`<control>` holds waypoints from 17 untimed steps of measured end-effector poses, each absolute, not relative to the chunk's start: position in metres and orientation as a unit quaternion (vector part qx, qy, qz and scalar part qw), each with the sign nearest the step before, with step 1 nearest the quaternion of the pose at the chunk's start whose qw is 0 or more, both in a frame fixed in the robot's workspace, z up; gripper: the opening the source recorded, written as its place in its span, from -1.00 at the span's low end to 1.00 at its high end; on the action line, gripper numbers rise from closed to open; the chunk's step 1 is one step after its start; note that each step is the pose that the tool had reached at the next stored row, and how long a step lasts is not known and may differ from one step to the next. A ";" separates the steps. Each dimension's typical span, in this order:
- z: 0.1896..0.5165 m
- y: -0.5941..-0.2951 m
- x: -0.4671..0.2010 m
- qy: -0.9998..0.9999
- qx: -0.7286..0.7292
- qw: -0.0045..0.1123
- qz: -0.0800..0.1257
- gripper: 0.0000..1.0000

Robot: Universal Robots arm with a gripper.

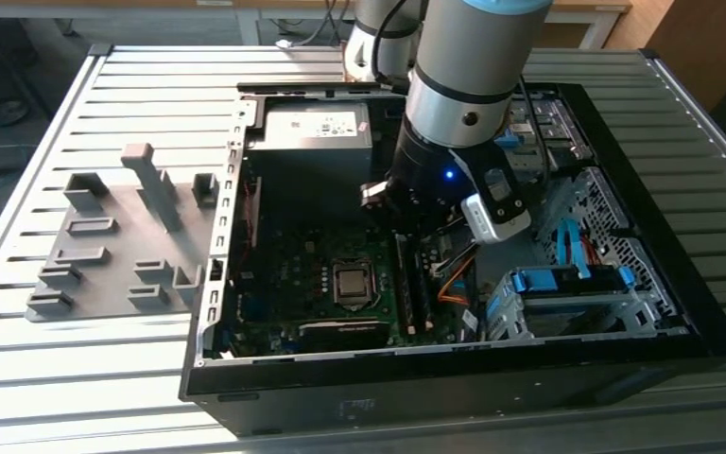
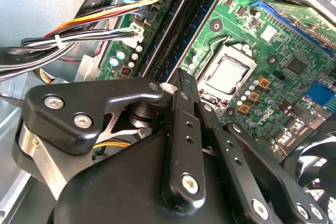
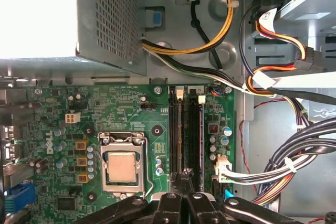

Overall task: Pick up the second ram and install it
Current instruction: 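Press down the second ram until it locks into place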

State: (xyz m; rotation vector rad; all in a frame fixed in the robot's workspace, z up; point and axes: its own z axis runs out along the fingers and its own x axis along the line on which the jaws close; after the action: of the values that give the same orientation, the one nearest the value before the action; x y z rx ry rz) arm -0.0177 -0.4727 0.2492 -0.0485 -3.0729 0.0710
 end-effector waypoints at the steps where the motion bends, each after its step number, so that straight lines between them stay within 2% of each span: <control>1: 0.249 -0.473 -0.018 -0.999 -0.016 0.034 0.023 -0.79; 17: 0.246 -0.480 -0.018 -0.999 -0.010 0.033 0.023 -0.79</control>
State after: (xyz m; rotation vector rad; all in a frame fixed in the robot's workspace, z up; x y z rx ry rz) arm -0.0184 -0.4803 0.2464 -0.0318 -3.0753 0.0721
